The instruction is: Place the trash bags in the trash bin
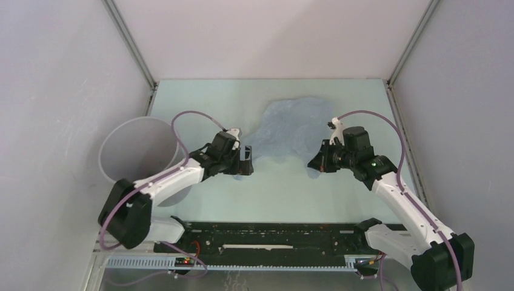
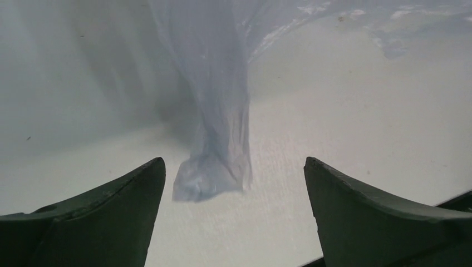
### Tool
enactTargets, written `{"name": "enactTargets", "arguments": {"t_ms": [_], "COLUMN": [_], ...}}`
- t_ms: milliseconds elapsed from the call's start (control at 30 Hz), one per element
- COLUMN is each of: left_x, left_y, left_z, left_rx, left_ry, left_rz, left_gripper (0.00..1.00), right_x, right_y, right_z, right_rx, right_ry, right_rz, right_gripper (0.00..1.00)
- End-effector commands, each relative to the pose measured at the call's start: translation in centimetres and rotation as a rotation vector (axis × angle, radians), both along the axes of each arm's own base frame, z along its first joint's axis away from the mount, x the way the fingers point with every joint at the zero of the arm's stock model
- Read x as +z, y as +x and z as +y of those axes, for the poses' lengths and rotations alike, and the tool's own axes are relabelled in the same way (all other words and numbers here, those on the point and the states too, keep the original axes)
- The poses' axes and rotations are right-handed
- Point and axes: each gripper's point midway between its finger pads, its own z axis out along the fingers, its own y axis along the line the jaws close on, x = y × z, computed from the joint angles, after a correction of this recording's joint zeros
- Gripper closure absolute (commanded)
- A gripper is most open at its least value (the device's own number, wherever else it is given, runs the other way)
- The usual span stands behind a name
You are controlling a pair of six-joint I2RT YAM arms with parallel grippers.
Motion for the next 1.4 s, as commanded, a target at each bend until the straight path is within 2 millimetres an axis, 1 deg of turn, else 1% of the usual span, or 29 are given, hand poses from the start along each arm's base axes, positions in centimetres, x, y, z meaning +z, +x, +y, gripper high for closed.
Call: {"name": "enactTargets", "arguments": {"t_ms": [0, 100, 133, 167, 200, 267, 367, 400, 467, 533, 567, 633, 700, 733, 800, 867, 933, 967, 1033, 1067, 1100, 1133, 1167, 1200, 1233, 1267, 1300, 1333, 1367], "left_x": [-3.0, -5.0, -5.5, -5.6, -5.5, -4.2, -1.3, -0.1, 1.8, 3.8, 5.1, 8.4, 13.5, 17.6, 26.8, 38.1, 45.8, 48.4, 50.8, 50.2, 48.3, 45.5, 41.0, 35.9, 30.5, 24.6, 19.3, 14.5, 10.9], "left_y": [1.3, 1.6, 1.7, 1.7, 1.8, 2.5, 4.5, 5.8, 8.6, 11.7, 13.4, 16.2, 18.8, 19.9, 20.2, 17.9, 13.8, 11.6, 7.6, 6.3, 6.1, 6.9, 8.2, 9.3, 10.0, 10.3, 10.1, 9.5, 8.5], "left_z": [-1.1, -0.4, 0.2, 0.7, 1.0, 1.3, 0.4, -0.1, -0.9, -1.8, -2.3, -3.4, -4.4, -4.5, -4.4, -4.2, -3.6, -3.2, -2.7, -2.7, -2.2, -1.2, 0.1, 0.7, 1.5, 1.8, 2.3, 2.7, 2.4], "left_rx": [-0.078, -0.034, -0.009, 0.011, 0.023, 0.041, 0.061, 0.074, 0.105, 0.128, 0.145, 0.166, 0.181, 0.190, 0.179, 0.107, 0.039, 0.013, -0.049, -0.085, -0.070, -0.002, 0.083, 0.117, 0.150, 0.149, 0.163, 0.173, 0.142], "left_ry": [0.057, 0.122, 0.146, 0.166, 0.182, 0.198, 0.183, 0.172, 0.152, 0.123, 0.095, -0.005, -0.127, -0.186, -0.298, -0.424, -0.478, -0.482, -0.435, -0.378, -0.315, -0.265, -0.204, -0.136, -0.073, -0.019, 0.015, 0.038, 0.030], "left_rz": [0.002, 0.035, 0.041, 0.043, 0.041, 0.029, 0.009, -0.002, -0.007, 0.017, 0.038, 0.075, 0.028, -0.039, -0.216, -0.493, -0.736, -0.845, -1.028, -1.101, -1.136, -1.122, -1.055, -0.967, -0.863, -0.748, -0.643, -0.551, -0.491], "left_gripper": [0.04, 0.20, 0.31, 0.50, 0.64, 0.84, 0.93, 0.98, 1.00, 1.00, 1.00, 1.00, 1.00, 1.00, 1.00, 1.00, 1.00, 1.00, 1.00, 1.00, 1.00, 1.00, 1.00, 1.00, 1.00, 1.00, 1.00, 1.00, 1.00], "right_x": [0.6, 0.5, 0.2, 0.0, -0.3, -1.3, -2.6, -2.9, -3.2, -2.6, -1.5, 1.7, 7.4, 11.3, 19.4, 28.8, 36.0, 39.1, 42.9, 43.6, 42.8, 41.7, 39.0, 35.6, 30.8, 24.6, 18.7, 13.7, 10.0], "right_y": [-0.1, -0.1, -0.1, -0.1, 0.0, 0.6, 2.6, 3.7, 6.2, 9.0, 10.6, 13.7, 16.2, 17.2, 17.5, 16.0, 13.0, 10.9, 6.7, 4.8, 3.8, 3.6, 4.7, 6.4, 8.3, 10.3, 11.4, 11.4, 10.8], "right_z": [0.0, -0.5, -0.7, -1.0, -1.4, -2.3, -3.1, -3.0, -3.3, -3.2, -3.0, -2.1, -1.2, -0.9, -1.0, -1.2, -1.1, -0.9, 0.2, 0.9, 1.6, 1.6, 1.5, 1.3, 1.4, 1.5, 1.7, 1.4, 1.1], "right_rx": [-0.001, -0.013, -0.021, -0.034, -0.051, -0.105, -0.205, -0.225, -0.292, -0.339, -0.350, -0.344, -0.327, -0.316, -0.297, -0.255, -0.188, -0.139, -0.030, 0.016, 0.046, 0.027, -0.007, -0.040, -0.042, -0.040, -0.017, -0.014, -0.013], "right_ry": [0.039, 0.029, 0.019, 0.009, -0.004, -0.036, -0.029, -0.008, 0.041, 0.108, 0.143, 0.227, 0.317, 0.358, 0.418, 0.489, 0.558, 0.575, 0.534, 0.478, 0.394, 0.327, 0.266, 0.194, 0.107, 0.003, -0.081, -0.156, -0.191], "right_rz": [0.007, 0.013, 0.021, 0.029, 0.039, 0.066, 0.126, 0.139, 0.206, 0.299, 0.323, 0.347, 0.290, 0.220, 0.068, -0.160, -0.392, -0.528, -0.833, -0.987, -1.107, -1.191, -1.190, -1.141, -1.039, -0.897, -0.764, -0.621, -0.521], "right_gripper": [1.00, 1.00, 1.00, 1.00, 1.00, 1.00, 1.00, 1.00, 1.00, 1.00, 1.00, 1.00, 1.00, 1.00, 1.00, 1.00, 1.00, 1.00, 1.00, 1.00, 1.00, 1.00, 1.00, 1.00, 1.00, 1.00, 1.00, 1.00, 1.00]}}
